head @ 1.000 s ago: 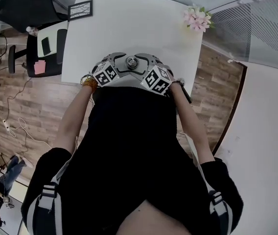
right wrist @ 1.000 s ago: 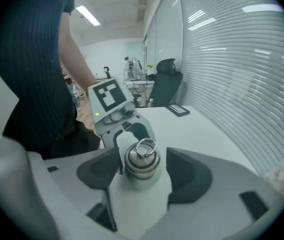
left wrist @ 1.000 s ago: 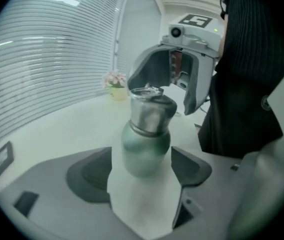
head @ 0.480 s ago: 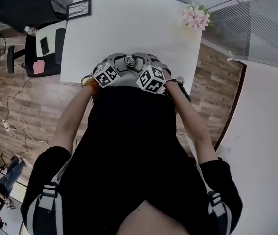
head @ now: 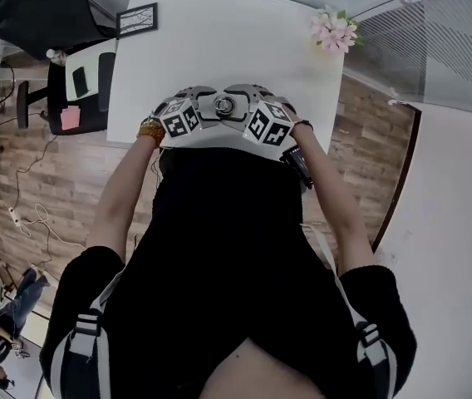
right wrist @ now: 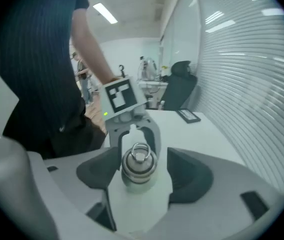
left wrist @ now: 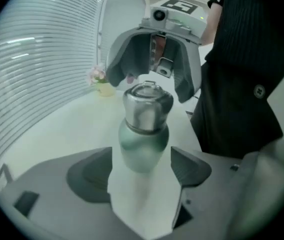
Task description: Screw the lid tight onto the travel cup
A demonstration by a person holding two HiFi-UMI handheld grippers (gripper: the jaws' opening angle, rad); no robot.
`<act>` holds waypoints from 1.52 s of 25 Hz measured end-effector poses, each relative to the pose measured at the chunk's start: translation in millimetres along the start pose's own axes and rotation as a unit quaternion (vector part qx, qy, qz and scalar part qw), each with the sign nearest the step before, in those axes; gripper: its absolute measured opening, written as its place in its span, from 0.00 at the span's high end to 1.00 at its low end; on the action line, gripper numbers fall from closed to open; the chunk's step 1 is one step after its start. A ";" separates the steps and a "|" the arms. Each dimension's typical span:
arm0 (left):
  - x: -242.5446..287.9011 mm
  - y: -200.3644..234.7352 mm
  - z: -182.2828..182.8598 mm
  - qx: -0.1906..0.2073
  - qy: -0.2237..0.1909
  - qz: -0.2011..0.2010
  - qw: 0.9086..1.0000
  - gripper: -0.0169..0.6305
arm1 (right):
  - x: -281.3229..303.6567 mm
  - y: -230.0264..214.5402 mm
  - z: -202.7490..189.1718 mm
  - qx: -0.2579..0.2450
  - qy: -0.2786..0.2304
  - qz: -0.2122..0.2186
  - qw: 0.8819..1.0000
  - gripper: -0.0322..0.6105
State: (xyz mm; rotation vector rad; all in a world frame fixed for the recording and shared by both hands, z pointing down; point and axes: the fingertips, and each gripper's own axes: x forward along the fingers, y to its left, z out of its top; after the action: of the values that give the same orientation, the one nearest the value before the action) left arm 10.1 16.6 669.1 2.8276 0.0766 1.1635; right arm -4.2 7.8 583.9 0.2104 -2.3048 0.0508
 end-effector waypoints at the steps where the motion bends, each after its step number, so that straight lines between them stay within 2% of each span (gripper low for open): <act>1: -1.9 -1.6 -2.9 -0.019 -0.014 0.026 0.999 0.42 | -3.7 -4.2 1.8 0.029 -0.010 -0.032 0.999 0.47; 4: -4.1 -5.0 -5.6 -0.093 -0.063 0.092 0.989 0.42 | -3.7 -6.7 -6.1 0.075 0.007 -0.116 0.990 0.49; 7: -0.7 -3.5 -5.8 -0.145 -0.090 0.145 0.975 0.42 | 1.9 1.2 -11.2 0.118 0.010 -0.141 0.983 0.51; 8: 1.2 -2.8 -5.6 -0.152 -0.090 0.157 0.972 0.42 | 1.8 0.5 -12.3 0.127 0.010 -0.149 0.981 0.52; 9: 2.8 -1.9 -3.8 -0.155 -0.089 0.166 0.970 0.42 | 1.3 -1.4 -13.7 0.128 0.011 -0.157 0.979 0.57; 12: 5.1 3.5 0.5 -0.152 -0.090 0.170 0.969 0.49 | 2.0 -6.1 -14.8 0.111 0.015 -0.154 0.982 0.59; 15: 4.6 3.9 -1.2 -0.128 -0.078 0.137 0.979 0.50 | 4.7 -3.2 -12.3 0.051 0.018 -0.114 0.992 0.59; 19: 4.6 -0.5 -6.2 -0.035 -0.022 0.037 0.998 0.50 | 8.4 7.6 -11.2 -0.055 0.018 -0.032 0.998 0.59; 22: 4.1 2.0 -5.6 0.039 0.043 -0.040 0.998 0.49 | 8.1 6.3 -10.4 -0.110 0.025 -0.001 0.994 0.59; 24: 3.0 2.1 -4.0 0.060 0.058 -0.052 0.995 0.49 | 8.3 6.3 -10.5 -0.106 0.029 -0.007 0.994 0.59; 25: 1.3 1.6 -4.2 0.054 0.050 -0.042 0.996 0.48 | 8.2 7.3 -9.6 -0.086 0.023 -0.014 0.996 0.57; 26: -1.4 1.4 -4.7 0.037 0.033 -0.025 0.998 0.47 | 7.0 7.8 -7.7 -0.053 0.011 -0.023 0.998 0.51; 28: -9.3 3.3 -5.0 -0.025 -0.020 0.023 0.999 0.44 | 0.7 2.8 -3.3 0.033 -0.017 -0.060 0.997 0.48; 29: -13.2 4.5 -4.8 -0.061 -0.046 0.051 0.996 0.42 | -2.5 -1.9 -3.5 0.070 -0.021 -0.088 0.993 0.48; 31: -18.0 4.7 -5.1 -0.125 -0.081 0.106 0.983 0.40 | -4.3 -5.8 -7.6 0.116 -0.010 -0.133 0.984 0.48; 33: -18.6 4.9 -5.0 -0.173 -0.094 0.156 0.968 0.40 | 0.7 -1.6 -10.3 0.145 -0.001 -0.145 0.979 0.49; 35: -14.0 4.4 -1.3 -0.192 -0.095 0.179 0.960 0.40 | 7.4 2.1 -13.9 0.158 0.009 -0.138 0.978 0.50; 36: -10.5 2.7 1.2 -0.189 -0.092 0.179 0.961 0.41 | 9.7 3.2 -16.7 0.155 0.016 -0.134 0.979 0.51; 38: -5.4 -1.4 5.8 -0.172 -0.088 0.168 0.967 0.49 | 11.7 4.8 -21.4 0.139 0.026 -0.128 0.982 0.56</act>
State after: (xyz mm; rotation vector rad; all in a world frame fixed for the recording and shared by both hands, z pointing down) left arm 10.3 17.3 661.1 2.6711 -0.5798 0.8599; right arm 2.8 13.2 607.1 0.6387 -2.1957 0.2444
